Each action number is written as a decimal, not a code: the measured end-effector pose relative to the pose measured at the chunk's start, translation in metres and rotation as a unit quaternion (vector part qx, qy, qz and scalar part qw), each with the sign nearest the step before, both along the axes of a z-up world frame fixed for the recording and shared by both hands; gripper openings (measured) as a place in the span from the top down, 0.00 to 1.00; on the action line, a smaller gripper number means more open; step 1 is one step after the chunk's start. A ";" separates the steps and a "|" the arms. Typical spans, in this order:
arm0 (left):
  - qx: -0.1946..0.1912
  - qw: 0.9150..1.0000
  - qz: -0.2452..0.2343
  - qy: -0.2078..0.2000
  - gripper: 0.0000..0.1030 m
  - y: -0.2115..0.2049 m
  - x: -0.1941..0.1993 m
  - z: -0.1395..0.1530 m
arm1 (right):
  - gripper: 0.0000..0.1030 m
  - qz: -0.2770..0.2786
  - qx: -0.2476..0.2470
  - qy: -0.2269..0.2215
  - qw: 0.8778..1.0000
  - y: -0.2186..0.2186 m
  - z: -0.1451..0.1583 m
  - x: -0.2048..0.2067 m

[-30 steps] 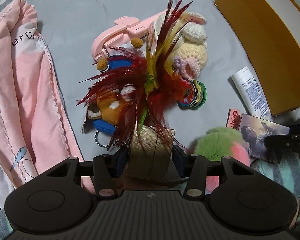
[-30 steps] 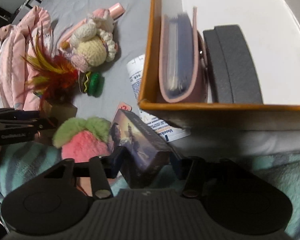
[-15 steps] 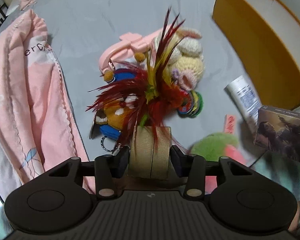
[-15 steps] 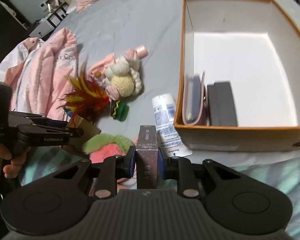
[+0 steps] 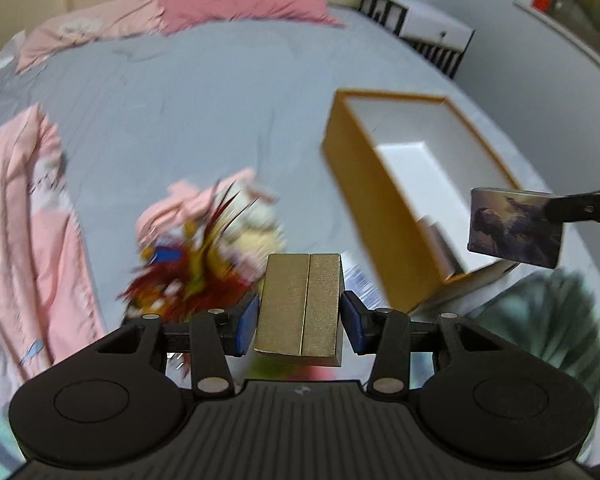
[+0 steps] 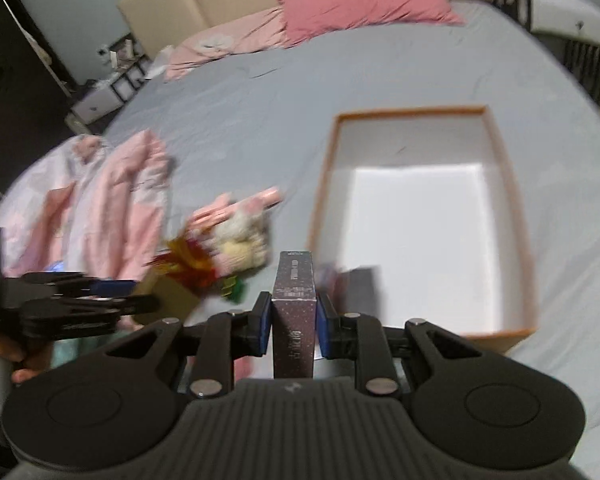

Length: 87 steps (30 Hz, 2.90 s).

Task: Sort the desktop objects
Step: 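Lower the mauve box into the shoebox beside the grey box and open the right tool, then carry the gold box over the shoebox with the left tool and release it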

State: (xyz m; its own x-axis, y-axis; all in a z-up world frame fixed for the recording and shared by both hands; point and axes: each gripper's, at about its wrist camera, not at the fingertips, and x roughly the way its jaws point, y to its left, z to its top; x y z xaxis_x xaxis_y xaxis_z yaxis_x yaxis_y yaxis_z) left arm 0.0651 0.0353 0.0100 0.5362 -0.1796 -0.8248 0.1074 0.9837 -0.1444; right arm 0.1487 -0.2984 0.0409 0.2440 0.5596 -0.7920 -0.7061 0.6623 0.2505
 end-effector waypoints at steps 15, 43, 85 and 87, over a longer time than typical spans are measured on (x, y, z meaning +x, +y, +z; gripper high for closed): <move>-0.016 1.000 -0.005 0.008 0.50 -0.056 0.052 -0.017 | 0.77 0.014 -0.163 0.134 0.977 0.047 -0.095 0.122; -0.034 0.999 0.000 0.025 0.50 -0.062 0.075 -0.028 | 0.73 0.033 -0.137 0.255 0.957 0.053 -0.132 0.122; -0.079 0.993 -0.092 -0.003 0.51 -0.192 0.124 -0.011 | 0.66 0.104 -0.157 0.026 0.982 -0.009 -0.062 0.109; -0.072 0.992 -0.099 0.012 0.51 -0.204 0.131 -0.025 | 0.66 0.118 -0.166 0.019 0.979 -0.012 -0.068 0.116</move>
